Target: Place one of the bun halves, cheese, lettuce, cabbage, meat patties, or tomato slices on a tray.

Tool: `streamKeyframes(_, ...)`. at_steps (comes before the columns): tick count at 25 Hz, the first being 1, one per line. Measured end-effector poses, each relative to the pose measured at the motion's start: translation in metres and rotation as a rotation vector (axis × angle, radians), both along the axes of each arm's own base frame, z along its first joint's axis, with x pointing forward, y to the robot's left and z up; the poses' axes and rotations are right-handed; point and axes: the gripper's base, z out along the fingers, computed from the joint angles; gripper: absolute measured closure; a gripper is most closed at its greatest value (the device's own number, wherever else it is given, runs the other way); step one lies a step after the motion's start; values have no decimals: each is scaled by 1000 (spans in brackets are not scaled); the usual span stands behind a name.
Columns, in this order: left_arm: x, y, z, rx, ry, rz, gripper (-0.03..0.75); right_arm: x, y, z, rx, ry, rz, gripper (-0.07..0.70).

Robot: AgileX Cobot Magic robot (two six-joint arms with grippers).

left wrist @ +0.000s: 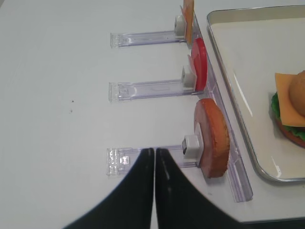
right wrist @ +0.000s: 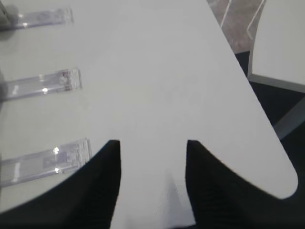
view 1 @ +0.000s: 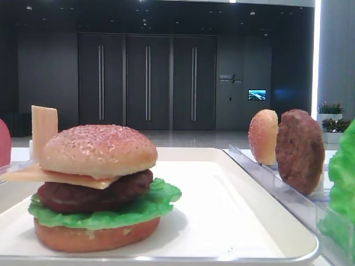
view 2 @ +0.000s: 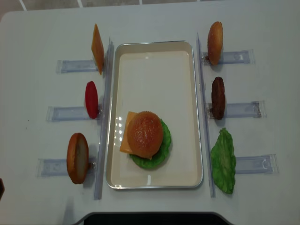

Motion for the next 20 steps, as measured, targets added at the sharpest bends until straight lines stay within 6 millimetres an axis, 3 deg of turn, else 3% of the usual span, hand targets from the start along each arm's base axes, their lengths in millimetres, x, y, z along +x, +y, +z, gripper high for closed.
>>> streamKeyframes(6, 0, 0, 0, 0, 0, 0, 716, -15, 2, -1, -3, -137, 17, 323)
streamKeyframes(20, 0, 0, 0, 0, 0, 0, 716, -16, 5, -1, -6, -145, 149, 323)
